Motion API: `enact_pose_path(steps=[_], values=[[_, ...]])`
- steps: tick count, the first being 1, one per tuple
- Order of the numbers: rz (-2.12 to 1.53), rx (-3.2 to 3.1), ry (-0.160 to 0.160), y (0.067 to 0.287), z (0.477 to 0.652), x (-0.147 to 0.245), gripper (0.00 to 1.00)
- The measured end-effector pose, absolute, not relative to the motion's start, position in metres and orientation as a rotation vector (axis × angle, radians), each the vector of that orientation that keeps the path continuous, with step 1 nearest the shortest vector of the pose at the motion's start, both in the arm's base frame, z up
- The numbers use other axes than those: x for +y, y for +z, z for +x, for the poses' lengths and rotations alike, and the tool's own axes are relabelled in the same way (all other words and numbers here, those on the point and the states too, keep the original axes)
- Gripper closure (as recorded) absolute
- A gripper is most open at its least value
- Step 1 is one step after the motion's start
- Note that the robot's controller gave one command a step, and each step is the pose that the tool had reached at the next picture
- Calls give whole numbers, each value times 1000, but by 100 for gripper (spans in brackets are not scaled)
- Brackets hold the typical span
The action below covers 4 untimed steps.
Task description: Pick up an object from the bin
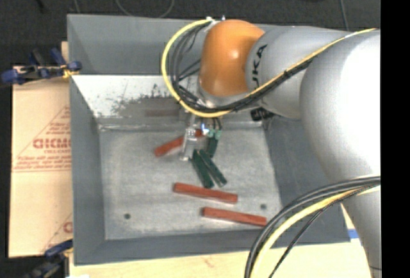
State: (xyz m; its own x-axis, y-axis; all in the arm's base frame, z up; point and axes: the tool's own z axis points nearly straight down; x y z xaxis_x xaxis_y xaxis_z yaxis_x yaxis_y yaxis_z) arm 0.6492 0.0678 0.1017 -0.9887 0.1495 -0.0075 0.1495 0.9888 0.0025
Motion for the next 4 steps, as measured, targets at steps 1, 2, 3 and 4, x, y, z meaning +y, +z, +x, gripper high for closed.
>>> enact_pose_path(steps=[1,2,3,4], values=[[89,3139,-2,70,637,70,0],[94,3136,1,71,639,69,0],[98,3135,2,71,639,69,100],[103,3129,4,132,642,69,100]])
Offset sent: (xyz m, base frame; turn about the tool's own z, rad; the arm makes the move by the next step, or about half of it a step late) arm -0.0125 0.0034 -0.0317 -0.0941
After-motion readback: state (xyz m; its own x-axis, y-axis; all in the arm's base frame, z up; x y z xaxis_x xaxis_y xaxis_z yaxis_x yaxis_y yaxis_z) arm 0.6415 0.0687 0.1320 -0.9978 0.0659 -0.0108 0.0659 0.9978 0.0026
